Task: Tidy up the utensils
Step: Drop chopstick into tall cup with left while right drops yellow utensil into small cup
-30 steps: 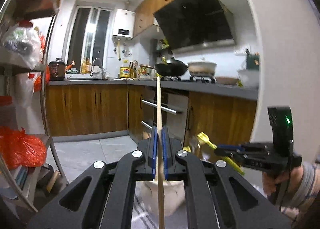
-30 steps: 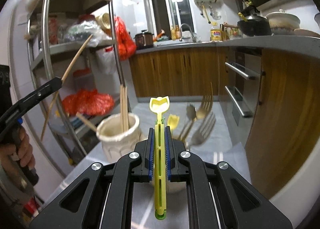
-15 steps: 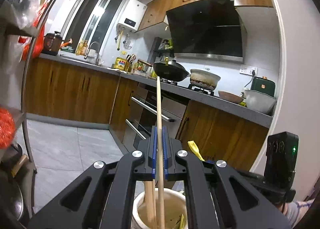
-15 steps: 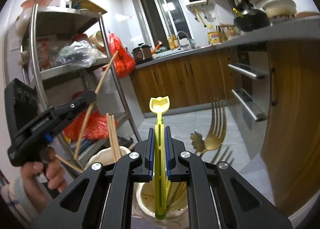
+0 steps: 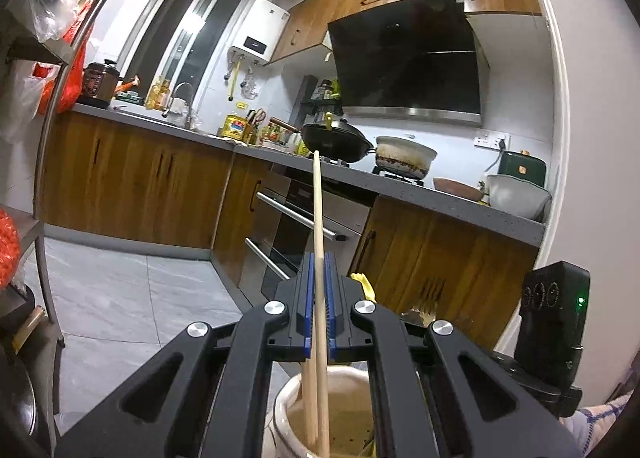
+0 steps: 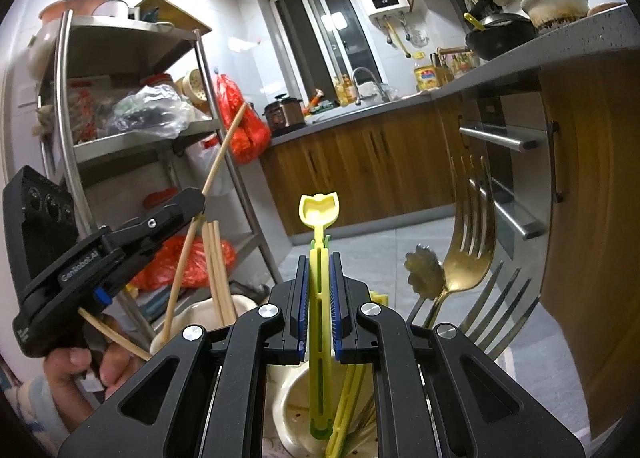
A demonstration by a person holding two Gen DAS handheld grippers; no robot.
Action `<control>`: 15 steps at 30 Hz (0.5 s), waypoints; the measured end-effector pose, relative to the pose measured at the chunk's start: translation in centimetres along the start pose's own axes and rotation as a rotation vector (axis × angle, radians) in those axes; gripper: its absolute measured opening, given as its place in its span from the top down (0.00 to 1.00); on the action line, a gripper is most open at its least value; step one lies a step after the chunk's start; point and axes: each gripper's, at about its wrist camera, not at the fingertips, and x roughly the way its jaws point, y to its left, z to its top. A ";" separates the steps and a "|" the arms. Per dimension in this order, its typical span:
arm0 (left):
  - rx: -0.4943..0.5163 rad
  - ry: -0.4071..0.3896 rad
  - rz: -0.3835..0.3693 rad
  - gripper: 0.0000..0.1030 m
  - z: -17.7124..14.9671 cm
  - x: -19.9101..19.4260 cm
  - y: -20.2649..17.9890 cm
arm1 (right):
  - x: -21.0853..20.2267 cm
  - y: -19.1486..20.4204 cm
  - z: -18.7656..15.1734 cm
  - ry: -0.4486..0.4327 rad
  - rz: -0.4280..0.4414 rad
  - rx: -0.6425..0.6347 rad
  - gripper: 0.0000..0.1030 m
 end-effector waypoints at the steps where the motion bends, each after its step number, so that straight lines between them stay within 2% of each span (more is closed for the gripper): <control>1: 0.007 0.000 -0.003 0.96 0.0 -0.2 0.0 | -0.1 0.1 -0.1 -0.007 -0.005 -0.011 0.90; 8: 0.015 0.013 -0.004 0.95 -0.1 -1.3 0.2 | -0.4 0.1 -0.8 -0.005 -0.017 -0.030 0.90; 15: 0.062 0.076 -0.002 0.95 0.0 -1.6 -0.8 | -1.9 0.6 -1.8 0.026 -0.021 -0.076 0.90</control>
